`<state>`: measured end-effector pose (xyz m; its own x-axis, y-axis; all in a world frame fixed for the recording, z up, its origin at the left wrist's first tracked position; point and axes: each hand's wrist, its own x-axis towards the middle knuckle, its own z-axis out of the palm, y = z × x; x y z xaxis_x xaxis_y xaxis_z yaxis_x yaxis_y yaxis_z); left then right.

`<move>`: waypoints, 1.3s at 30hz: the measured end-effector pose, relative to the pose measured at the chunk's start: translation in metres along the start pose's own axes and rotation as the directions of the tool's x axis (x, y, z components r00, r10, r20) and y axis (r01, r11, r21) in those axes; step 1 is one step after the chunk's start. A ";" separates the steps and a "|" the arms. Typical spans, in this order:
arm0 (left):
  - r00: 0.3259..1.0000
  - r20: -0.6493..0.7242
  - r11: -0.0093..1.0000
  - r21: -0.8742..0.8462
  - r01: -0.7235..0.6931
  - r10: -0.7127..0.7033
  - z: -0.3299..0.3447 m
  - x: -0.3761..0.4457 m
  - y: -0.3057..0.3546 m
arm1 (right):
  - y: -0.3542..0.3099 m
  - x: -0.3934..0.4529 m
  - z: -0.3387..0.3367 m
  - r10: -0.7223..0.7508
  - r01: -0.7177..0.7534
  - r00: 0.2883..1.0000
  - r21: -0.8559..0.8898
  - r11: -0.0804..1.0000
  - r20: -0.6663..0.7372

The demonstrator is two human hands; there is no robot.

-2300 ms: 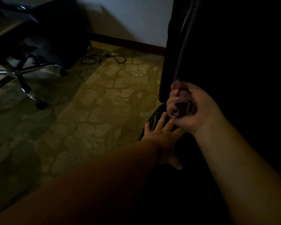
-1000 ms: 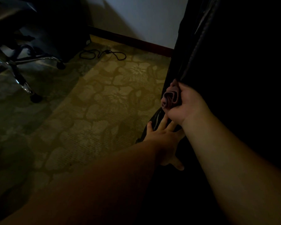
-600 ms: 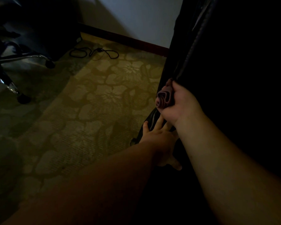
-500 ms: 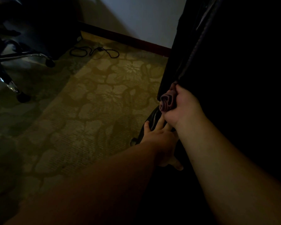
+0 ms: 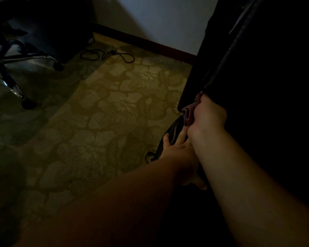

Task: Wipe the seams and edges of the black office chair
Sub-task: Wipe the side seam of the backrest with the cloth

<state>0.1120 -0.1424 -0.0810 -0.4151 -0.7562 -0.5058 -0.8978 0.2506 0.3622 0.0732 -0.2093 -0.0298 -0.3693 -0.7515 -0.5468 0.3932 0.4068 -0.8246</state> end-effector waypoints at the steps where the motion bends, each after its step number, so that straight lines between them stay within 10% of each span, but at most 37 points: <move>1: 1.000 0.004 1.000 0.005 -0.003 0.003 -0.001 -0.001 0.000 | 0.001 0.000 -0.001 -0.018 0.018 1.000 -0.002 1.000 0.025; 22: 1.000 -0.027 0.999 -0.030 -0.014 0.013 0.001 0.001 0.000 | -0.007 -0.008 -0.004 0.095 -0.127 0.975 0.150 0.981 0.201; 39: 1.000 0.011 1.000 0.006 -0.006 0.006 -0.003 -0.002 0.001 | -0.010 -0.017 -0.003 0.012 -0.017 0.999 0.116 0.993 0.042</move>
<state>0.1126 -0.1426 -0.0773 -0.4221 -0.7482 -0.5118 -0.8960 0.2587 0.3608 0.0727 -0.1991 -0.0131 -0.3292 -0.7676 -0.5500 0.4945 0.3560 -0.7929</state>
